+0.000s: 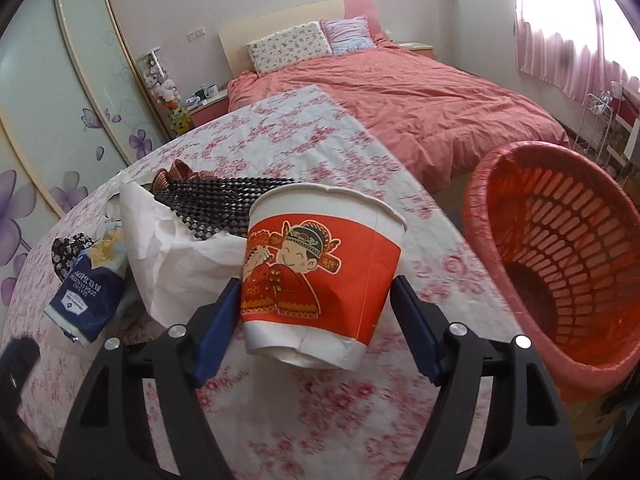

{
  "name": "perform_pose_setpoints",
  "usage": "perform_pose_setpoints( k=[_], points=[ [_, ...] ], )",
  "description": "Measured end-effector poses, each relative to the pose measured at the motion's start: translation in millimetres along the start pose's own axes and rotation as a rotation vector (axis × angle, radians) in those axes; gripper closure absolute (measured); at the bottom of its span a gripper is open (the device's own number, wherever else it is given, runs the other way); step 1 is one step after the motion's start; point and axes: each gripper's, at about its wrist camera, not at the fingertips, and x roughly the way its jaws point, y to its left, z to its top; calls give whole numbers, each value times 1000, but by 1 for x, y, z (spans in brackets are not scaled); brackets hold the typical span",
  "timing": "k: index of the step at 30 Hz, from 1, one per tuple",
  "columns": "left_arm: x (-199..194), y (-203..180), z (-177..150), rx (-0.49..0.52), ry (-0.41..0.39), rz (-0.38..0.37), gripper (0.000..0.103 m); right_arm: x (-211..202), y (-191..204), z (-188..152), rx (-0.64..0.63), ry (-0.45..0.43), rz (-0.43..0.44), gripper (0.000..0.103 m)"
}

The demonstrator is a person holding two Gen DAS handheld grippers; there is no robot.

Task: Collect trash
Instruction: 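Grasp the dark blue snack bag with the left gripper while the right gripper lifts the cup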

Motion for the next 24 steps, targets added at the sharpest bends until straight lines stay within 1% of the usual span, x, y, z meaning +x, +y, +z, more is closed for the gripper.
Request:
perform_pose_setpoints(
  k=[4,8,11,12,13,15,17,20,22,23,24],
  points=[
    [9,-12,14,14,-2,-10,3,-13,-10,-1,2,-19,-14,30],
    [26,-27,21,63,14,5,3,-20,-18,-1,16,-24,-9,30],
    [38,-35,21,107,20,53,4,-23,-24,-1,25,-22,-6,30],
    [46,-38,20,131,37,80,8,-23,-24,-1,26,-21,-5,30],
    [50,-39,20,140,50,88,10,-22,-25,-3,27,-19,-3,30],
    [57,-42,17,161,71,99,11,-21,-26,-4,28,-13,-2,30],
    [63,-47,13,194,84,129,16,-20,-26,-6,30,-7,-3,30],
    [66,-51,9,221,92,148,22,-19,-26,-7,32,-4,-4,30],
    [65,-53,7,232,83,156,30,-19,-26,-7,32,-4,-5,30],
    [65,-53,8,232,78,156,41,-19,-26,-7,32,-4,-4,30],
    [64,-51,9,228,74,152,48,-19,-26,-7,32,-5,-4,30]
  ],
)
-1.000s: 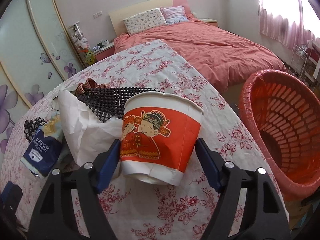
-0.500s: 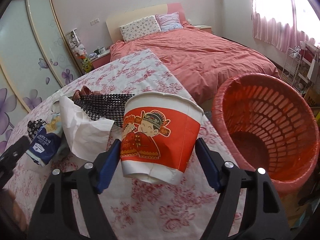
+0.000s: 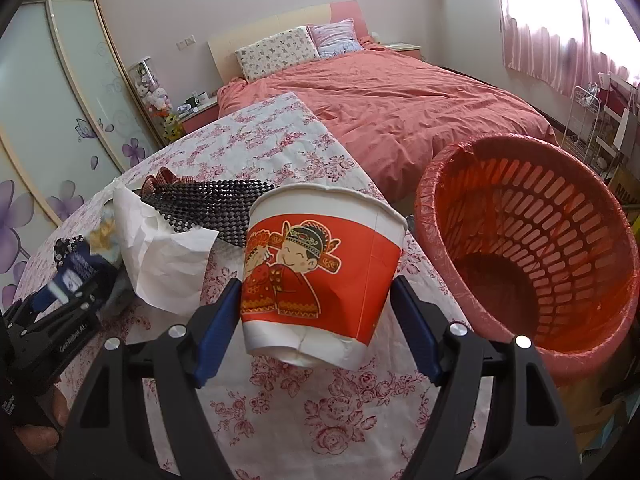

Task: Collect trash
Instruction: 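Grasp the dark blue snack bag with the left gripper while the right gripper lifts the cup, then release the cup into the orange basket with the right gripper while the left gripper drops the bag in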

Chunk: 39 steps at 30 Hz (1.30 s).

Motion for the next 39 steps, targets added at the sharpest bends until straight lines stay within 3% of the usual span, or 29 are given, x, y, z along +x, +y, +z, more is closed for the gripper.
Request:
perform_pose_setpoints(
  k=[2,4,5,12,20,24,30,39],
  points=[
    [-2,5,3,-18,-12,-27,62,-1,-1,1,0,-3,1,30],
    [-6,12,6,-43,-20,-74,85,-3,-1,2,0,-6,3,30],
    [-6,14,7,-53,-18,-90,88,-4,-1,2,1,-9,3,30],
    [-22,37,14,-139,-48,-190,89,-20,1,4,-5,-38,11,30],
    [-46,35,25,-152,-77,-258,89,-43,-2,6,-13,-81,16,30],
    [-59,19,26,-135,-88,-307,89,-58,-10,8,-21,-115,-7,30],
    [-76,-18,24,-95,-95,-397,89,-81,-29,6,-37,-172,-111,30],
    [-84,-90,21,-14,-84,-551,89,-100,-84,4,22,-219,-233,30]
  ],
)
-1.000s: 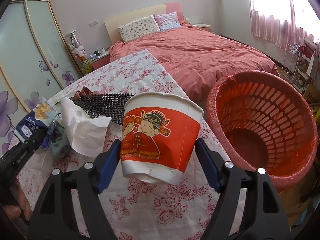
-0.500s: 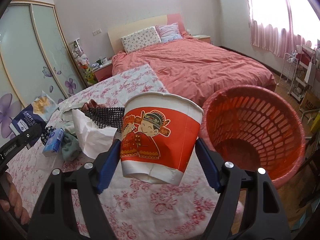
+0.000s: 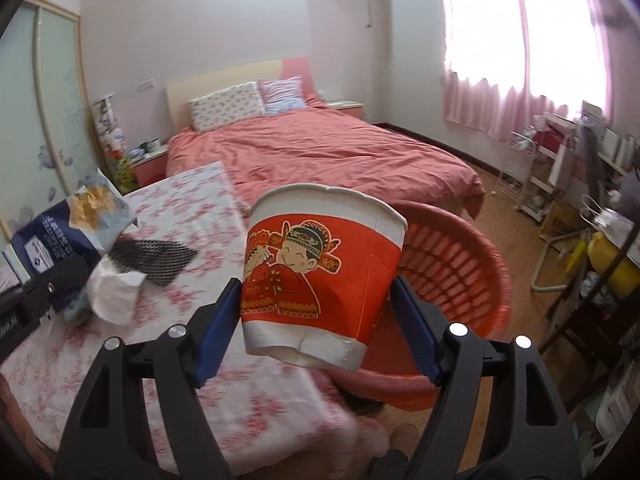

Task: Collect trash
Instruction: 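Release the cup into the orange basket with the right gripper while the left gripper drops the bag in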

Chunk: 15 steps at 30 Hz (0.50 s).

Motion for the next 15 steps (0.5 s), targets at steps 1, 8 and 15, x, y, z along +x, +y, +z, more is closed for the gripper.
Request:
perform_pose_setpoints(
  k=[1,8,15],
  points=[
    [3,-4,0,1,5,-14,89,1,-6,-1,10,1,-9,30],
    [25,-34,-1,31,31,-109,89,18,-49,-2,88,19,-64,30],
    [50,-61,-2,57,69,-174,89,30,-70,1,124,12,-69,30]
  ],
)
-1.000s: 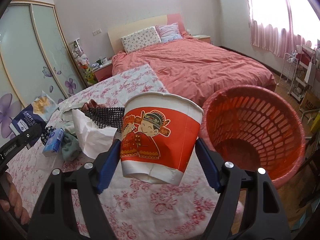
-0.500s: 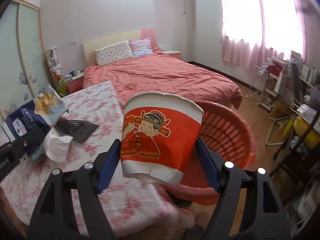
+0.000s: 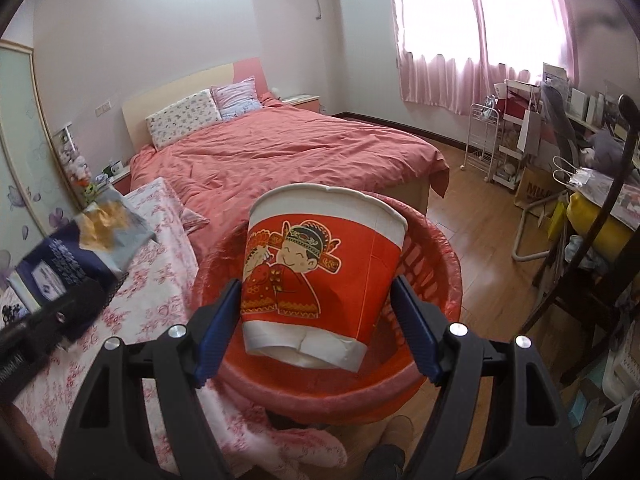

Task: Collect trash
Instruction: 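Release the cup into the orange basket with the right gripper while the left gripper drops the bag in, then move both open grippers back over the items on the table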

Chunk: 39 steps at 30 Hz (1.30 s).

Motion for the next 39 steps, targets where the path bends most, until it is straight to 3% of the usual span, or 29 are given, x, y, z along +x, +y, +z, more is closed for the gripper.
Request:
perform_pose_setpoints(
  k=[11,12,15,20,29,39],
  points=[
    [39,-24,2,41,57,-34,88,25,-19,11,66,-5,24,29],
    [42,-25,2,41,64,-31,84,27,-20,11,71,-1,27,28],
    [51,-26,0,40,89,-16,60,32,-25,9,90,13,27,28],
    [52,-24,-5,41,112,7,55,30,-30,7,99,15,9,24],
    [11,8,-15,26,61,130,44,10,-13,4,44,5,28,23],
    [-56,82,-25,-74,-28,319,43,-10,80,-11,-107,40,201,29]
  ],
)
